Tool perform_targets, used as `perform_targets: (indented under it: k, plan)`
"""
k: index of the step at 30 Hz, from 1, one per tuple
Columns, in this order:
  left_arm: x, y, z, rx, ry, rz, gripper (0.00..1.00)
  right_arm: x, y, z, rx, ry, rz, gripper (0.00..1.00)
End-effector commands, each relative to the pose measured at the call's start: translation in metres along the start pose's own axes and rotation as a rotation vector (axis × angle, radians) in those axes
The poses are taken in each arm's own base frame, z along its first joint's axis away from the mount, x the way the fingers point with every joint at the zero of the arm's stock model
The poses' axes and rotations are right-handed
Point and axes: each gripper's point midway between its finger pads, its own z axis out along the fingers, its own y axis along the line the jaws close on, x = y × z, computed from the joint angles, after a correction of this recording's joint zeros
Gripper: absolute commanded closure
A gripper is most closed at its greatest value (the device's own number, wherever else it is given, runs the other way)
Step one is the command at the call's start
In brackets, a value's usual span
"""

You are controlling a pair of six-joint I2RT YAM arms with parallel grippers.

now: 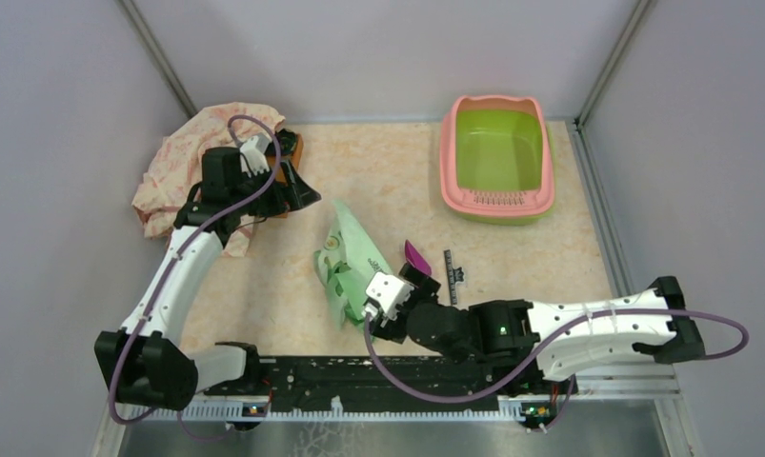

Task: Fill the litter box with clean litter
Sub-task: Adjust the cat litter bag at the center of the board.

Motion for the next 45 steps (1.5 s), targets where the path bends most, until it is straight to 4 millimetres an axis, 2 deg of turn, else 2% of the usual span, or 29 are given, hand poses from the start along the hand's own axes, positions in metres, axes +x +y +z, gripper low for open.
perform_targets:
  k: [1,5,11,15,18,25,28,33,34,35,36,41,45]
  plan:
    - [-0.008,-0.011,-0.009,0.029,-0.027,0.03,0.01,0.0,0.02,0.0,-0.078,0.021,-0.011,0.23]
    - [-0.008,-0.012,-0.011,0.025,-0.026,0.032,0.01,0.0,0.032,0.001,-0.093,0.026,-0.05,0.23]
    - [-0.008,-0.012,-0.011,0.025,-0.025,0.033,0.01,0.002,0.033,0.003,-0.05,0.03,-0.109,0.22]
    - [-0.008,-0.013,-0.011,0.032,-0.024,0.031,0.01,0.012,0.022,0.015,0.068,0.068,-0.182,0.22]
    - [-0.009,-0.014,-0.012,0.034,-0.024,0.032,0.01,0.011,0.015,0.026,0.099,0.058,-0.151,0.22]
    - [-0.01,-0.016,-0.015,0.036,-0.023,0.038,0.01,-0.001,-0.027,0.039,0.196,0.0,-0.037,0.26]
    - [-0.011,-0.018,-0.016,0.042,-0.026,0.04,0.01,0.0,-0.038,0.045,0.212,0.021,-0.027,0.35]
    - [-0.011,-0.02,-0.019,0.048,-0.025,0.039,0.01,-0.003,-0.045,0.046,0.211,0.025,0.01,0.65]
    - [-0.011,-0.021,-0.02,0.051,-0.025,0.039,0.01,-0.004,-0.046,0.046,0.208,0.023,0.02,0.76]
    - [-0.01,-0.023,-0.021,0.057,-0.023,0.039,0.01,-0.005,-0.049,0.045,0.216,0.018,0.037,0.93]
    - [-0.009,-0.025,-0.022,0.066,-0.019,0.037,0.01,-0.007,-0.054,0.043,0.227,0.009,0.059,1.0]
    - [0.007,-0.041,-0.036,0.138,0.003,0.016,0.01,-0.024,-0.08,0.033,0.225,-0.049,0.214,1.0]
    - [0.014,-0.048,-0.049,0.16,-0.015,0.011,0.01,-0.042,-0.091,0.03,0.182,-0.107,0.319,1.0]
